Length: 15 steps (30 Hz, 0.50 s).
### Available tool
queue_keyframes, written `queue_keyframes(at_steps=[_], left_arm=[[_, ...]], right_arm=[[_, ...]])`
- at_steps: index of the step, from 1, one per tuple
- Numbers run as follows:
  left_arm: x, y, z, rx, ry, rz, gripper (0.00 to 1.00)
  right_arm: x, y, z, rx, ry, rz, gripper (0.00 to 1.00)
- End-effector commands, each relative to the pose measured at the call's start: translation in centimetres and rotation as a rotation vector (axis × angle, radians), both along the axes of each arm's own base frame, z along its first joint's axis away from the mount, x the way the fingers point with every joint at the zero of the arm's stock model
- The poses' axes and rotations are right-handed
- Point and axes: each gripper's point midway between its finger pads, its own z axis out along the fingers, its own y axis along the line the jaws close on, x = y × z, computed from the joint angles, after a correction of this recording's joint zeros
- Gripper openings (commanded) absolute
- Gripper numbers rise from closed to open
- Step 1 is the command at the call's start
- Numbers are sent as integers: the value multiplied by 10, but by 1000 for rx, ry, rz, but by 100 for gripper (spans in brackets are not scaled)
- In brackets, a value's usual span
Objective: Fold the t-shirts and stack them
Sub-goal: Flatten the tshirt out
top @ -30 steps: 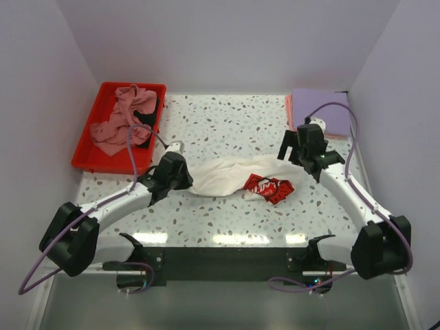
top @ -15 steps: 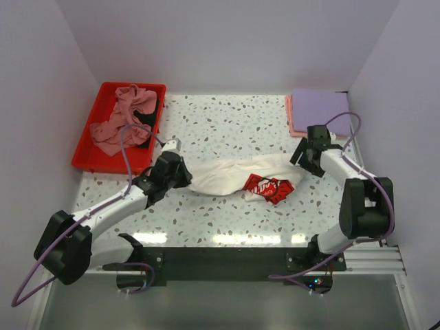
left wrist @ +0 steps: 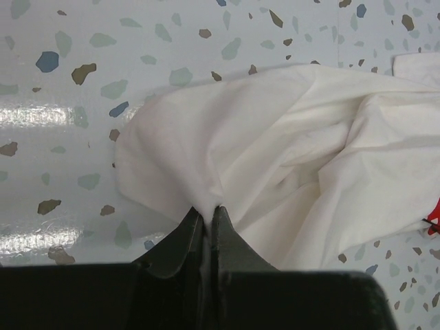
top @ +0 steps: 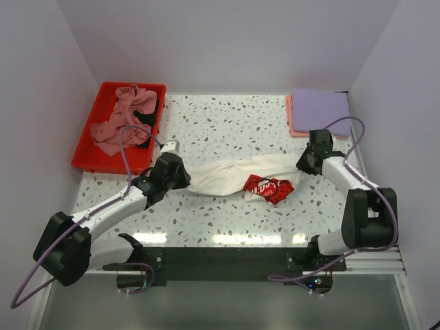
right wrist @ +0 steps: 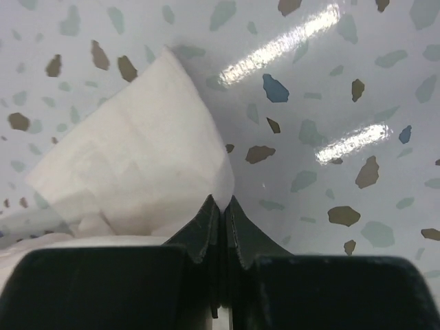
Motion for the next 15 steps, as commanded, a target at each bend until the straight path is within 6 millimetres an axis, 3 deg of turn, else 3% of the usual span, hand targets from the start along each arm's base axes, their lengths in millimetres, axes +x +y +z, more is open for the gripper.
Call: queue_keyframes(at_steps=[1,3,4,6,9,15], left_arm=[[19,-1,41,-37,-110,45,0],[26,4,62,-32,-155,74,0],[31,10,71,-18,-181,108,0],[33,17,95,-21,-231,134,0],[39,28,153,-49,-373,190,0],[30,46,264,-155,-641,231,0]], right_arm=[[18,-6,62,-32,-197,2,0],[17,-11,80,-58,-232,-9,0],[14,-17,101,-85,-275,-24,0],[11,-22,124,-108,-323,-41,0],[3,-31,178,-151,-446,-63,0],[-26,-42,284,-202,-678,-96,0]])
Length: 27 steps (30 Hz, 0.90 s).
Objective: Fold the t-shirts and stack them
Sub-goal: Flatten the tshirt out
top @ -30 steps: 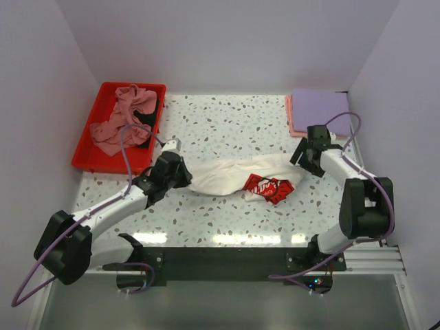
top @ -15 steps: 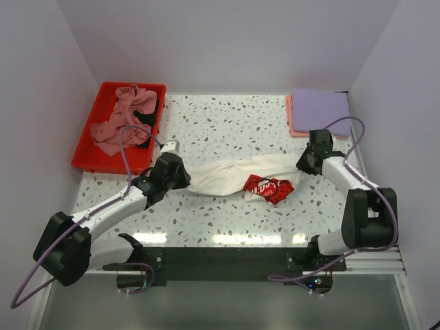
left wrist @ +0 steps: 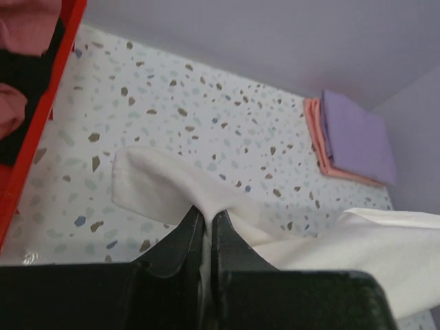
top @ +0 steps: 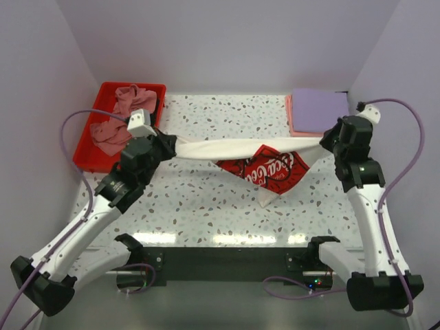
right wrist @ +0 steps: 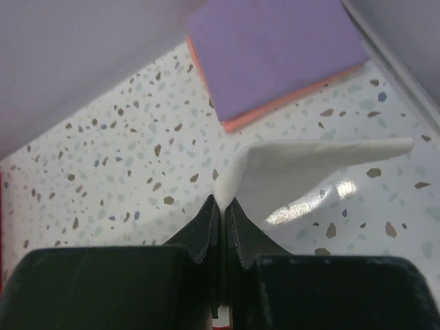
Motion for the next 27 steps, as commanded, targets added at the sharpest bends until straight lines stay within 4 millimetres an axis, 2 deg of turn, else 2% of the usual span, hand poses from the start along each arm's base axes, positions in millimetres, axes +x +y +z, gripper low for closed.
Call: queue_keyframes(at_steps=[1,3,4,5,6,7,9,10,14,18,22,25,27], left_arm=[[-3,21,91,-52,-241,63,0],[-9,22,120,-76,-307,47,0],[-14,23,134,-90,-343,35,0],[-17,24,143,-91,-365,26,0],[-22,26,161,-106,-400,22,0],[-27,27,171,-107,-428,8,0],[-37,31,194,-123,-479,3,0],[-44,35,205,-136,-512,-3,0],[-69,46,240,-172,-616,-17,0],[-94,54,263,-205,-688,-50,0],[-118,56,279,-239,-747,-108,0],[-125,51,286,-250,-773,-156,0],[-126,49,288,-253,-773,-165,0]], right_arm=[[-22,-16,84,-67,-188,-57,0],[-32,-16,112,-67,-261,-55,0],[-36,-17,134,-75,-312,-51,1],[-39,-15,146,-77,-340,-43,1],[-42,-14,157,-81,-364,-30,1],[-48,-13,177,-94,-402,-20,1],[-54,-11,197,-105,-442,-4,1],[-62,-12,214,-113,-481,-8,1],[-86,-15,254,-121,-591,-23,0],[-119,-15,294,-148,-695,-14,0],[-143,-19,317,-189,-756,-28,1],[-150,-21,328,-212,-778,-33,1],[-147,-21,333,-225,-777,-35,1]])
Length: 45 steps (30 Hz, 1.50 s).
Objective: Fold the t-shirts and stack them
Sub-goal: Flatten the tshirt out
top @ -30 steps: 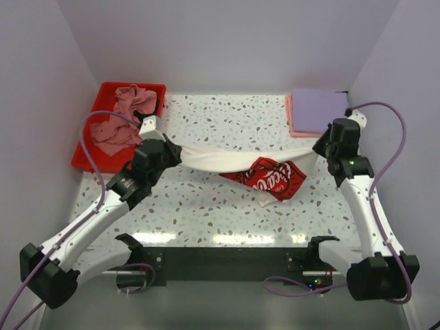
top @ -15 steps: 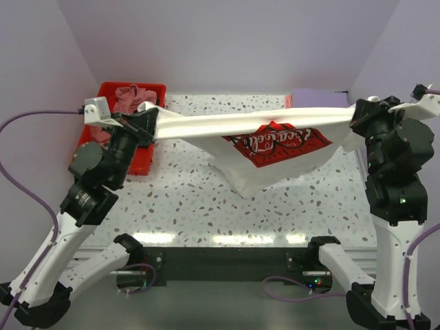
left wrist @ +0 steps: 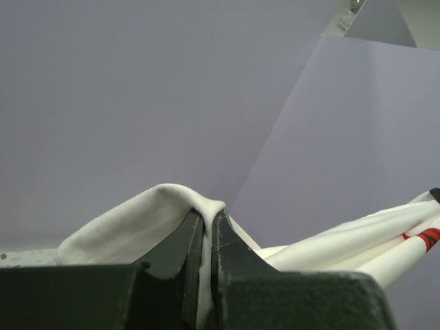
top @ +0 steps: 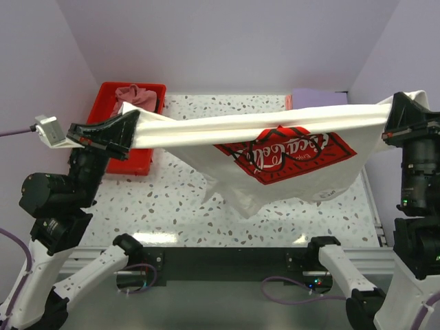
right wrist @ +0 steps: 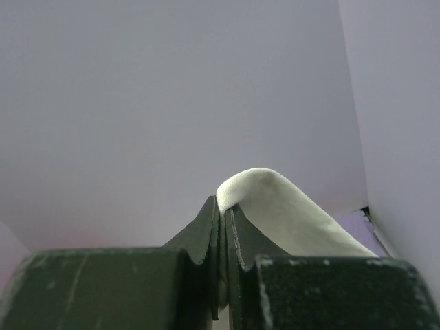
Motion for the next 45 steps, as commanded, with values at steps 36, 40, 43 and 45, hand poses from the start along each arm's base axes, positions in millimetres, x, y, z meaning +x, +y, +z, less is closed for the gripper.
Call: queue_keyframes(at_steps=[36,40,43,45], left_arm=[[200,-47,-359,351,1000,236,100],[206,-72,-375,379,999,114,100],[211,-84,-391,399,1017,59,100],[214,-92,-407,415,1042,24,100]], right_arm=[[213,66,-399,-49,1038,233,99],[187,83,-434,-46,1109,250,99],[172,90,-460,-50,1168,277,99],[165,91,-478,-58,1211,283,99]])
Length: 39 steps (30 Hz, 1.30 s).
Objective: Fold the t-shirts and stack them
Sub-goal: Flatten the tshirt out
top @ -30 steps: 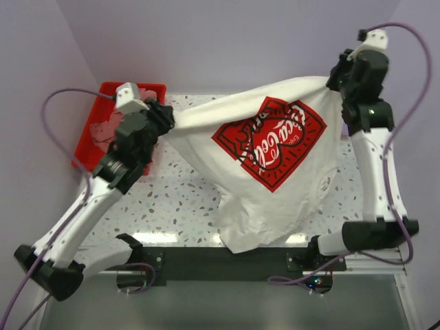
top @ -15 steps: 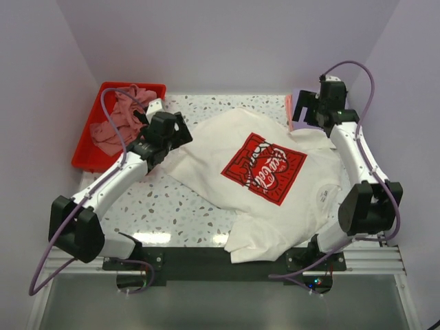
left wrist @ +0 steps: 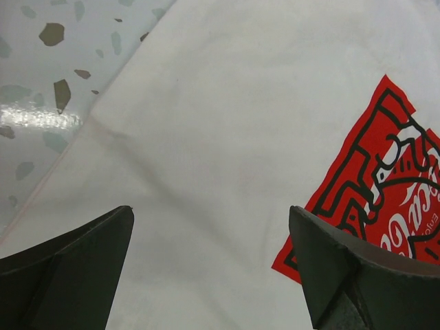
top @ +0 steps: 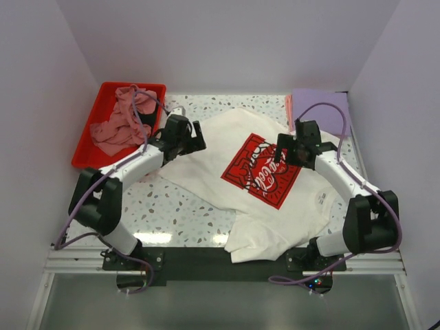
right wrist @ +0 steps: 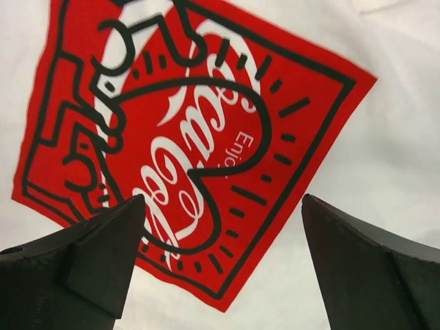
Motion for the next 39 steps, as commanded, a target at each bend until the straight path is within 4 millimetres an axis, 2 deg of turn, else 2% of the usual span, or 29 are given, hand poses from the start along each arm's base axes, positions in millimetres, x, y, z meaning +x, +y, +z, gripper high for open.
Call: queue_keyframes(at_steps=[1,2,3,5,6,8,9,11,15,16,18,19,21,22,24,25,26,27,28,29,31,33,35,39], left_arm=[[14,-25,-2,-48,-30,-105,100],[17,-27,-6,-50,-22,-110,100],[17,-29,-21,-39,15,-116,100],[19,-30,-31,-28,40,-116,100],[15,-28,-47,-8,86,-116,100],[12,-26,-58,7,119,-113,100],[9,-23,-68,24,144,-115,100],[3,-18,-77,52,173,-114,100],[-18,2,-95,128,241,-91,100],[-29,8,-105,144,271,-88,100],[-43,13,-110,143,302,-75,100],[-58,18,-120,149,341,-76,100],[-73,23,-120,136,364,-61,100],[-89,32,-129,150,396,-47,100],[-104,39,-125,141,404,-23,100],[-122,47,-133,154,440,-15,100],[-132,52,-126,151,445,1,100],[-139,57,-126,148,447,26,100],[-158,66,-133,161,478,39,100],[-165,71,-125,153,462,55,100],[-190,84,-125,156,488,106,100],[-207,91,-128,149,507,146,100],[-213,91,-122,118,489,164,100],[-220,91,-122,74,483,195,100]], right_arm=[[3,7,-8,23,-11,-4,99],[1,7,-19,14,19,-5,99],[0,7,-24,9,30,-6,99],[0,7,-35,1,57,-4,99],[1,9,-43,-1,77,1,99],[4,14,-51,1,95,10,99],[5,17,-60,-1,119,19,99],[9,24,-64,-9,127,34,99],[15,33,-78,-40,164,58,99],[14,39,-85,-48,182,72,99],[17,44,-87,-59,187,86,99],[16,51,-90,-70,193,104,99],[15,54,-96,-94,207,115,99],[13,60,-97,-102,213,131,99],[10,66,-101,-122,219,150,99],[10,68,-101,-127,221,156,99],[8,71,-103,-132,226,163,99],[5,73,-104,-146,231,171,99],[5,74,-105,-153,231,174,99],[4,75,-106,-159,233,178,99],[1,83,-108,-162,237,200,99],[-2,92,-111,-167,241,226,99],[0,99,-110,-170,238,242,99],[-3,125,-107,-161,234,323,99]])
